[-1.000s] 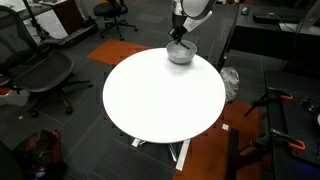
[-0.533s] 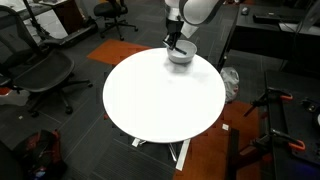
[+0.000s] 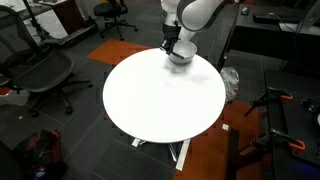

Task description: Take the pen out of the bowl, put it on the table then place it back in the bowl

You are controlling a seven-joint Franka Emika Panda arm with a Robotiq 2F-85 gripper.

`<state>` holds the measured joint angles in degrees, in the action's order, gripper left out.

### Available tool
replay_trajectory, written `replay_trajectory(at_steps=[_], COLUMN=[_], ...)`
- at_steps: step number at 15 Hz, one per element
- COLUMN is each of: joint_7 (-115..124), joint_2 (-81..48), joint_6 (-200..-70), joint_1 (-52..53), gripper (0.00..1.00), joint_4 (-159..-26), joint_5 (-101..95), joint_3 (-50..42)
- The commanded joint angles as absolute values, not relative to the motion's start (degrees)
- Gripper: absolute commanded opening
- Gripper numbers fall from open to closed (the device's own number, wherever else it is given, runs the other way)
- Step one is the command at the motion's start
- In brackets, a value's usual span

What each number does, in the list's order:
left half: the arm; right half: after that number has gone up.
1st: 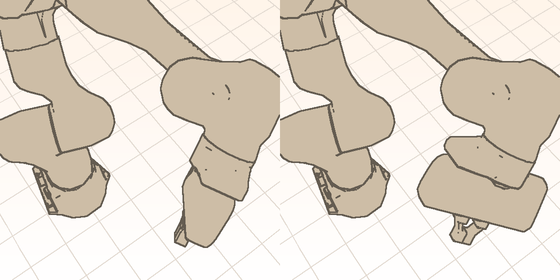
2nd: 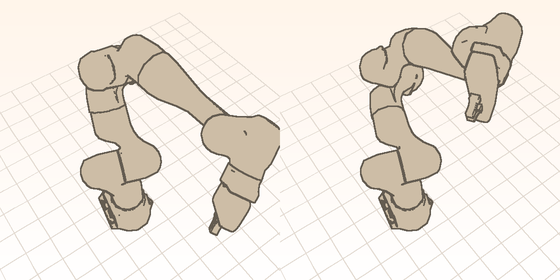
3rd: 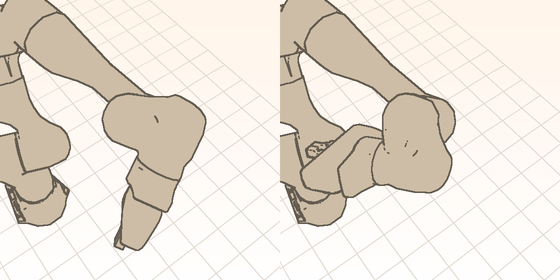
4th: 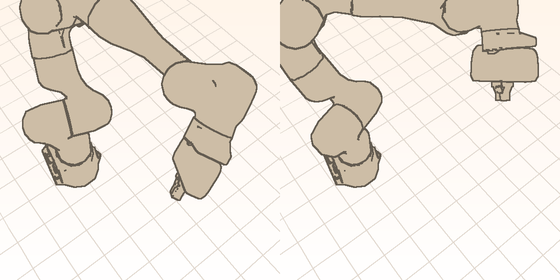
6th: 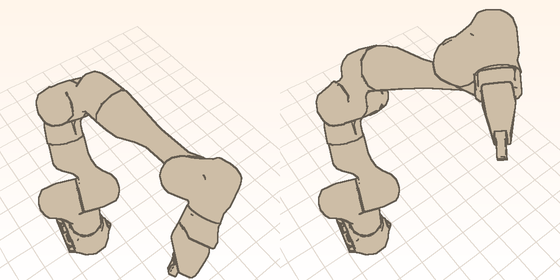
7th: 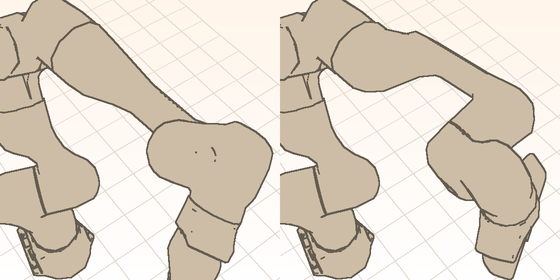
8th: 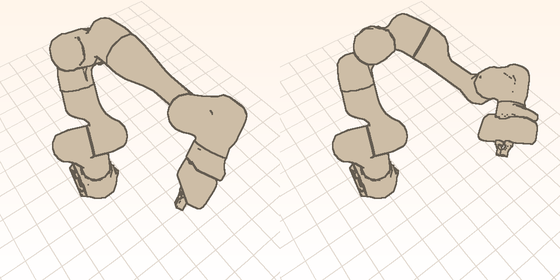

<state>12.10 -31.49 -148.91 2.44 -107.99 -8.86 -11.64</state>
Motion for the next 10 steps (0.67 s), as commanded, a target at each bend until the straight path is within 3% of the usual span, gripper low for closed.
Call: replay_trajectory(at_steps=[1, 10], joint_7=[15.5, 13.4], joint_2=[-33.4, -38.4], joint_6=[-152.5, -154.4], joint_1=[3.0, 2.6], gripper=[0.05, 0.05], joint_4=[-107.8, -107.0], joint_5=[-10.6, -9.2], joint_3=[-13.0, -11.6])
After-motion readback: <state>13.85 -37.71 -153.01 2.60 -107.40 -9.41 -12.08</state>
